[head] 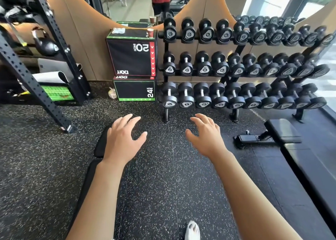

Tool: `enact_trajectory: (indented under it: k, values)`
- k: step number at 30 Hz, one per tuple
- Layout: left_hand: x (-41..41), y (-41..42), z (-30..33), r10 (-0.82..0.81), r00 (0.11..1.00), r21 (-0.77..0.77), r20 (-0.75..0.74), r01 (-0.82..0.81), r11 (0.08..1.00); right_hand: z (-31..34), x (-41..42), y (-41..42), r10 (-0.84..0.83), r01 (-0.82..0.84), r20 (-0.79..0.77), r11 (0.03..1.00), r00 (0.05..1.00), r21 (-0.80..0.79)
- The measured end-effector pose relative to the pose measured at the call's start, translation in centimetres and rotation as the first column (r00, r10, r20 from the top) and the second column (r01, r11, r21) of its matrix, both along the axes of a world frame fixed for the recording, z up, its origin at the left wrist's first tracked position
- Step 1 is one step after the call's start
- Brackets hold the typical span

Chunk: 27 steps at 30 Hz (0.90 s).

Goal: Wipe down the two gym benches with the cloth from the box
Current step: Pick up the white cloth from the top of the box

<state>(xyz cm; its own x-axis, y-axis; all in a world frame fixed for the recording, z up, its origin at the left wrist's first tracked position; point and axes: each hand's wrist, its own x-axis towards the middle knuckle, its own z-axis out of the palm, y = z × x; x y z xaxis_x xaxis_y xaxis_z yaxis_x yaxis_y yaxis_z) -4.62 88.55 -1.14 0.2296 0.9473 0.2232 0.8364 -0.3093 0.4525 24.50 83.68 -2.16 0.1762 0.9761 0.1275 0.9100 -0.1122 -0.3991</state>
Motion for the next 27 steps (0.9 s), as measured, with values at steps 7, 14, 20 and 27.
enact_trajectory:
  k: [7, 14, 20, 27]
  values:
    - [3.3, 7.6, -0.8, 0.038, 0.999, -0.002, -0.01, -0.038, 0.999, -1.1, 3.5, 8.9, 0.037, -0.037, -0.007, 0.999, 0.999, -0.002]
    - [9.7, 15.7, 0.5, 0.084, 0.996, 0.001, -0.009, -0.084, 0.996, -0.1, 9.7, 18.6, 0.08, -0.08, -0.036, 0.997, 0.996, 0.011]
    - [13.4, 21.1, 0.8, 0.126, 0.992, -0.009, -0.012, -0.126, 0.992, 0.3, 13.6, 25.0, 0.114, -0.113, -0.057, 0.993, 0.992, 0.014]
    - [15.6, 27.6, 0.9, 0.134, 0.991, -0.023, -0.016, -0.134, 0.991, -0.1, 16.1, 31.6, 0.117, -0.117, -0.073, 0.993, 0.99, 0.003]
